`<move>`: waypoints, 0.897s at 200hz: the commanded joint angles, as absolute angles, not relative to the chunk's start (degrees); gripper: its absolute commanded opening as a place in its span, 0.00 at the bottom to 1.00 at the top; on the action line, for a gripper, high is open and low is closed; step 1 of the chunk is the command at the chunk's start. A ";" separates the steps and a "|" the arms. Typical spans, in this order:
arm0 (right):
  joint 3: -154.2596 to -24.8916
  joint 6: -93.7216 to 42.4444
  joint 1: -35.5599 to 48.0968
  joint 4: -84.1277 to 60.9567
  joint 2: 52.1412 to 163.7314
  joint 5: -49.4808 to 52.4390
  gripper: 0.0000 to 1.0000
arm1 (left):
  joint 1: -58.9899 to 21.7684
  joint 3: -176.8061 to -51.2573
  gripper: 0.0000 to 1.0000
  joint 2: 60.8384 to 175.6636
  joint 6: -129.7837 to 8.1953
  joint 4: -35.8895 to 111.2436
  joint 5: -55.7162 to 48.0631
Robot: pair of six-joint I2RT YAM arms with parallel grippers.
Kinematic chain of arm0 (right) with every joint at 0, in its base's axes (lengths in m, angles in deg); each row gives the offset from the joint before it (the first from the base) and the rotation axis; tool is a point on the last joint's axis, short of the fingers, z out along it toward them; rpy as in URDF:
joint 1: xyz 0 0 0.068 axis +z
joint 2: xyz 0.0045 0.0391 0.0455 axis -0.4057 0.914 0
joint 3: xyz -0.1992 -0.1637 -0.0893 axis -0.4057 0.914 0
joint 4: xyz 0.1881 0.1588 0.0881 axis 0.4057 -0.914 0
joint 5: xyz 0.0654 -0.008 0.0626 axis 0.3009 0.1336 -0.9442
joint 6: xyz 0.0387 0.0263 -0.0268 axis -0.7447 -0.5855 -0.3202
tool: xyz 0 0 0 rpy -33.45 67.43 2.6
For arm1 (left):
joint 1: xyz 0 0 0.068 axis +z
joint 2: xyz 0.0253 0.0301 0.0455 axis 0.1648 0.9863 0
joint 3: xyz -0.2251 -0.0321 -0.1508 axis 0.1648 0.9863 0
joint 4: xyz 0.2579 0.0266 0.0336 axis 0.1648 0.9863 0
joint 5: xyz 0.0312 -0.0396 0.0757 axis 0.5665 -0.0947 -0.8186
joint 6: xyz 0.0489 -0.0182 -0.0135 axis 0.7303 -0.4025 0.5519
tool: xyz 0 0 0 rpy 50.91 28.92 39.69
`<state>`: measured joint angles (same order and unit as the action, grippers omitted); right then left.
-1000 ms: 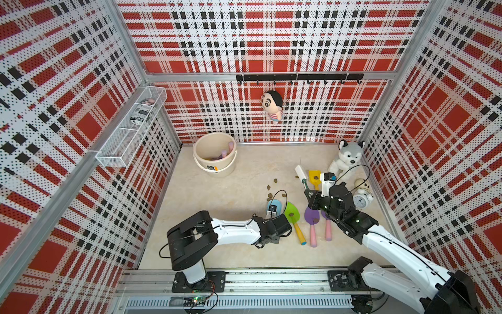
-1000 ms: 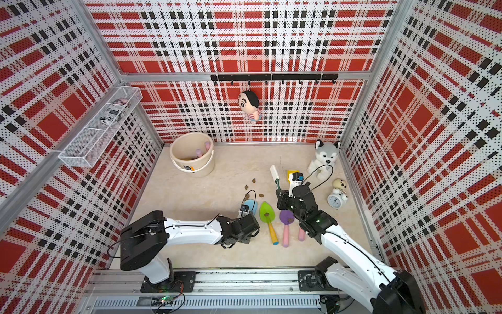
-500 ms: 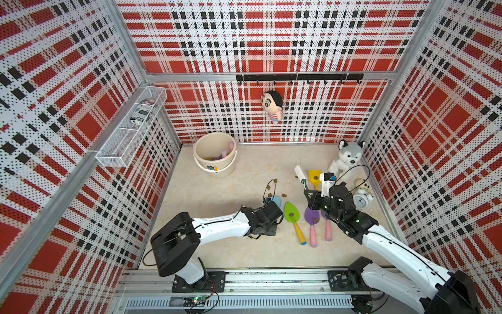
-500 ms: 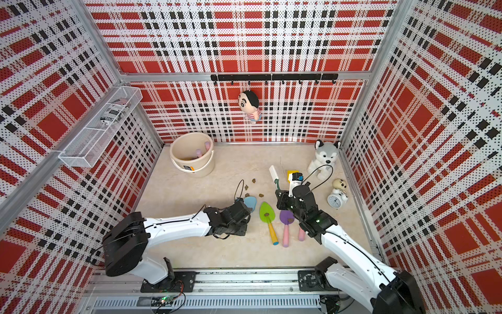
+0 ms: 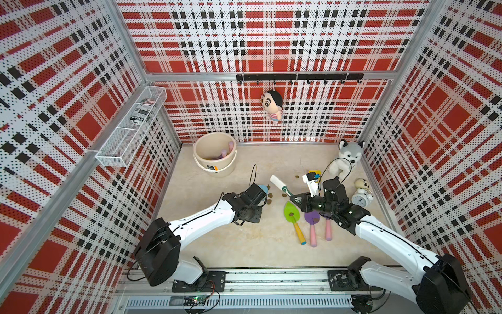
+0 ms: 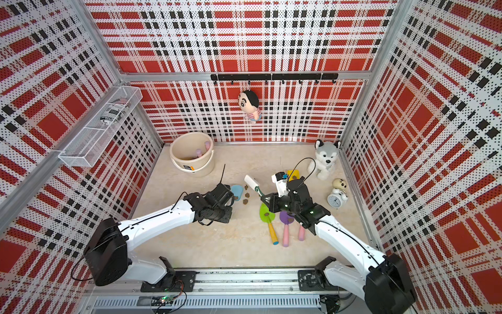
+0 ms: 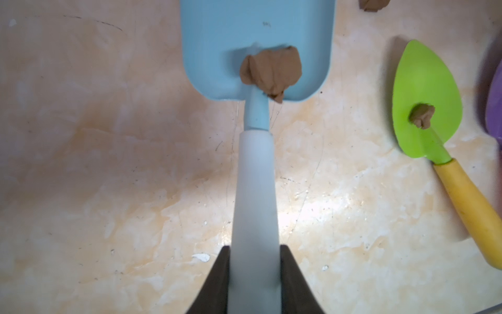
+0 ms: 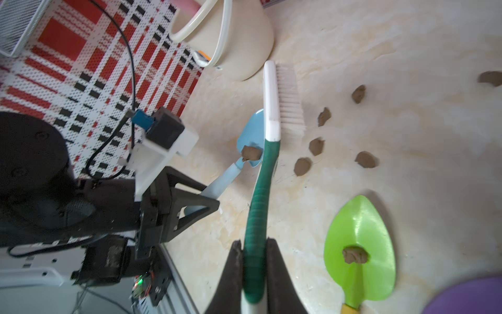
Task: Brush the soil off the hand trowel and place it into the bucket
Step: Brush off the soil from the hand trowel.
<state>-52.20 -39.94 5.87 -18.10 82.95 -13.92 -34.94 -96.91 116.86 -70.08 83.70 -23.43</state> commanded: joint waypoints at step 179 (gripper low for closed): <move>-54.07 -39.54 6.57 -16.85 92.44 -14.10 0.00 | -36.65 -98.83 0.00 114.89 -65.64 83.31 -23.25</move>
